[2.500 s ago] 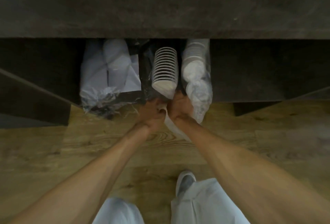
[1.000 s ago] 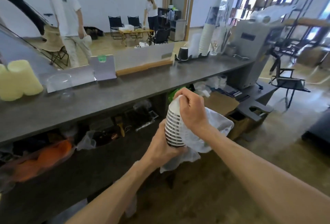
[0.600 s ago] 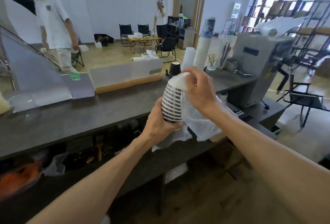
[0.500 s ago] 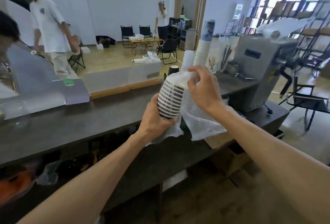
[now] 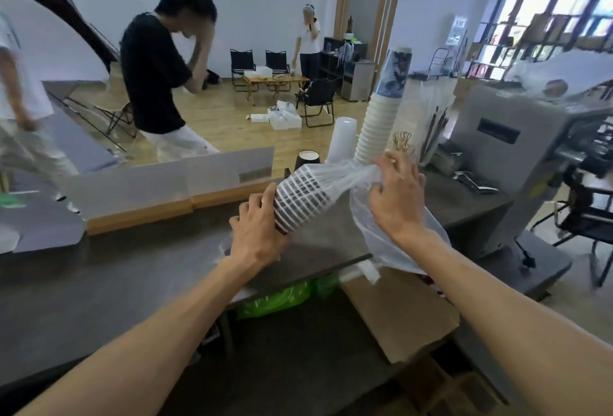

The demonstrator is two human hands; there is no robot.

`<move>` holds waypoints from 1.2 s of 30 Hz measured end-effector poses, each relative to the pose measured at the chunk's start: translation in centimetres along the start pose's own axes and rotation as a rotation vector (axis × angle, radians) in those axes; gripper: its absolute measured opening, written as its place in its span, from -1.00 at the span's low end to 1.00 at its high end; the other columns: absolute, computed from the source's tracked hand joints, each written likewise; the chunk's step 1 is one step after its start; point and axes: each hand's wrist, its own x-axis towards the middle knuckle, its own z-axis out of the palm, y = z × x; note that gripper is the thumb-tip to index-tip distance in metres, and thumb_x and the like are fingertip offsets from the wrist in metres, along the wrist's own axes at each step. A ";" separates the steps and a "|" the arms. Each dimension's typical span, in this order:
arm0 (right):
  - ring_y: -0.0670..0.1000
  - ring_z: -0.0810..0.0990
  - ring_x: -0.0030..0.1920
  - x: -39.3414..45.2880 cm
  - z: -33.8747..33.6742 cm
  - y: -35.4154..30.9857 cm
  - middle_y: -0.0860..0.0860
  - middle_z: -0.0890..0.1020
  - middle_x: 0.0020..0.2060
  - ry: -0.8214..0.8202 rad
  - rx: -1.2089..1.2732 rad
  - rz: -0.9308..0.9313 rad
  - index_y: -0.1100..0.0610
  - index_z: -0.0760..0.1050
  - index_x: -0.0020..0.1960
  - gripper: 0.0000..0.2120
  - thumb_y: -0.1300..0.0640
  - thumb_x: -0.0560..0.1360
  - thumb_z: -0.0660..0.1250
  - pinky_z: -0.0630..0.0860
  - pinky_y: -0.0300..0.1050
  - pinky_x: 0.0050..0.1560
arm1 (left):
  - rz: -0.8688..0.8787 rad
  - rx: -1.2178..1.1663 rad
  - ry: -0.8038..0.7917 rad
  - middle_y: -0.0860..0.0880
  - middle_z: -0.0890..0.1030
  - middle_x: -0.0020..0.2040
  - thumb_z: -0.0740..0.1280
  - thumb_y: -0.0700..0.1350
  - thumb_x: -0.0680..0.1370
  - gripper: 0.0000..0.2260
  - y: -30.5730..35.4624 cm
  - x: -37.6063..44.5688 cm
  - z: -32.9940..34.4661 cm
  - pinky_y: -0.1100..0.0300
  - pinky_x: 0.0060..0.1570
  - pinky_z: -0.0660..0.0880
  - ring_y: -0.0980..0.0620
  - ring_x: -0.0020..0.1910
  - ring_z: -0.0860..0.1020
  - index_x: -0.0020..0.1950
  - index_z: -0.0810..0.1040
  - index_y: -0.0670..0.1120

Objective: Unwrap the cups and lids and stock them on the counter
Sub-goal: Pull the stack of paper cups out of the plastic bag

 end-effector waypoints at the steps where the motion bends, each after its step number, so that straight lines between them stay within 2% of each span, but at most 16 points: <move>1: 0.18 0.42 0.31 0.5 0.8 0.2 0.13 0.48 0.29 0.067 -0.030 -0.048 0.15 0.52 0.26 -0.59 0.28 0.42 0.37 0.35 0.10 0.29 | -0.021 -0.055 0.015 -0.10 0.39 0.34 0.51 0.05 0.34 -0.12 0.0 0.9 0.6 -0.32 0.30 0.33 -0.19 0.32 0.37 0.54 0.11 0.12; 4: 0.16 0.55 0.02 1.2 3.6 0.0 0.12 0.59 -0.01 0.192 0.044 -0.351 0.17 0.54 0.05 -0.75 0.26 0.37 0.41 0.43 0.04 0.09 | -0.036 -0.249 0.085 -0.07 0.43 0.30 0.53 0.04 0.30 -0.17 0.4 3.5 2.1 -0.17 0.25 0.44 -0.13 0.29 0.41 0.49 0.21 0.07; 6: 0.10 0.60 -0.20 1.6 5.4 -0.4 0.05 0.64 -0.20 -0.008 0.226 -0.357 0.13 0.55 -0.08 -0.90 0.12 0.44 0.40 0.55 0.06 -0.08 | -0.037 -0.338 0.126 -0.04 0.44 0.33 0.56 0.02 0.29 -0.17 1.2 4.8 3.1 0.00 0.25 0.45 -0.05 0.30 0.41 0.48 0.25 0.03; 8: -0.05 0.64 -0.15 2.7 6.9 -0.5 -0.03 0.70 -0.09 -0.328 0.469 -0.126 0.06 0.59 0.04 -0.68 -0.18 0.54 0.32 0.63 0.01 -0.03 | -0.044 -0.410 0.163 0.01 0.45 0.33 0.58 0.07 0.29 -0.18 2.0 5.8 4.1 0.07 0.24 0.46 0.02 0.30 0.43 0.46 0.28 0.01; 11: -0.13 0.63 0.13 4.7 9.4 -0.5 -0.10 0.64 0.21 -0.524 0.764 0.038 -0.04 0.48 0.33 -0.35 -0.41 0.41 0.35 0.59 0.02 0.23 | -0.077 -0.495 0.225 0.04 0.48 0.28 0.60 0.12 0.29 -0.21 3.2 6.5 5.5 0.04 0.20 0.54 0.06 0.24 0.50 0.41 0.30 0.04; 13: -0.22 0.52 0.30 5.5 10.8 -0.6 -0.25 0.51 0.35 -0.521 0.866 0.017 -0.21 0.34 0.44 -0.27 -0.40 0.35 0.43 0.47 -0.09 0.38 | -0.095 -0.534 0.231 0.06 0.51 0.26 0.62 0.11 0.29 -0.24 4.1 6.7 6.3 0.08 0.17 0.57 0.12 0.21 0.54 0.37 0.31 0.09; 15: -0.36 0.37 0.37 6.0 11.4 -0.7 -0.45 0.36 0.38 -0.459 0.892 0.020 -0.40 0.21 0.44 -0.26 -0.38 0.34 0.45 0.33 -0.25 0.45 | -0.086 -0.574 0.232 0.18 0.53 0.21 0.64 0.01 0.32 -0.31 4.9 6.7 6.8 0.27 0.12 0.56 0.24 0.18 0.55 0.31 0.33 0.22; 17: -0.19 0.34 0.46 6.1 12.1 -0.4 -0.28 0.34 0.47 -0.432 0.893 0.030 -0.27 0.19 0.50 -0.17 -0.41 0.33 0.44 0.31 -0.02 0.51 | -0.067 -0.587 0.216 0.31 0.52 0.18 0.63 -0.09 0.35 -0.31 5.2 6.8 6.7 0.39 0.08 0.51 0.31 0.19 0.54 0.25 0.31 0.33; 19: -0.07 0.38 0.47 6.2 12.1 0.0 -0.12 0.38 0.48 -0.441 0.903 0.016 -0.11 0.19 0.55 -0.06 -0.42 0.32 0.44 0.35 0.12 0.47 | -0.075 -0.609 0.183 0.30 0.47 0.30 0.63 0.02 0.33 -0.25 5.1 6.9 6.0 0.31 0.21 0.50 0.28 0.29 0.48 0.37 0.27 0.28; 22: -0.09 0.48 0.38 6.7 11.2 0.0 -0.10 0.50 0.38 -0.451 0.987 -0.007 -0.02 0.33 0.49 -0.17 -0.30 0.34 0.51 0.41 0.07 0.43 | -0.092 -0.595 0.173 0.03 0.34 0.50 0.59 0.16 0.30 0.03 4.7 7.0 4.6 -0.02 0.38 0.45 0.11 0.45 0.39 0.59 0.04 0.10; 24: -0.13 0.50 0.35 6.7 10.8 -0.7 -0.12 0.53 0.34 -0.425 1.011 -0.026 0.02 0.38 0.45 -0.25 -0.20 0.36 0.54 0.41 -0.07 0.43 | -0.059 -0.587 0.176 0.02 0.38 0.48 0.61 0.00 0.34 0.01 4.8 7.2 3.8 0.04 0.35 0.47 0.10 0.42 0.43 0.60 0.03 0.03; 26: -0.33 0.46 0.28 6.4 10.6 -1.4 -0.25 0.48 0.28 -0.422 1.016 -0.036 0.01 0.37 0.41 -0.32 -0.10 0.39 0.56 0.31 -0.46 0.34 | -0.034 -0.550 0.185 0.05 0.46 0.41 0.60 -0.13 0.37 -0.10 4.9 7.3 3.4 0.19 0.28 0.50 0.18 0.35 0.49 0.56 0.13 0.02; 28: -0.49 0.38 0.21 5.6 10.8 -1.6 -0.33 0.41 0.23 -0.455 1.000 -0.049 -0.04 0.30 0.40 -0.32 -0.06 0.39 0.56 0.22 -0.64 0.20 | -0.062 -0.537 0.190 0.09 0.50 0.36 0.61 -0.08 0.35 -0.14 4.5 6.8 3.7 0.15 0.25 0.54 0.20 0.30 0.51 0.52 0.19 0.04; 31: -0.25 0.55 0.23 3.8 11.6 -1.0 -0.27 0.53 0.15 -0.572 0.997 -0.026 -0.07 0.30 0.36 -0.30 -0.20 0.34 0.55 0.46 -0.40 0.15 | -0.104 -0.526 0.138 0.12 0.52 0.32 0.63 0.00 0.31 -0.17 3.4 5.5 5.2 0.00 0.24 0.56 0.17 0.28 0.52 0.46 0.26 0.03; 33: -0.33 0.53 0.19 2.4 12.2 -0.1 -0.31 0.52 0.18 -0.574 1.018 -0.015 -0.08 0.28 0.40 -0.25 -0.19 0.34 0.55 0.47 -0.46 0.10 | -0.117 -0.519 0.090 0.15 0.51 0.31 0.64 -0.06 0.31 -0.17 3.0 4.7 6.5 0.03 0.26 0.54 0.20 0.28 0.50 0.45 0.25 0.05; 36: -0.38 0.51 0.16 0.5 12.2 1.2 -0.27 0.54 0.18 -0.648 0.979 -0.035 -0.12 0.30 0.36 -0.33 -0.11 0.37 0.57 0.49 -0.43 0.14 | -0.127 -0.518 -0.020 0.22 0.46 0.30 0.63 -0.07 0.34 -0.16 2.2 3.4 7.6 0.24 0.24 0.52 0.23 0.28 0.48 0.45 0.19 0.13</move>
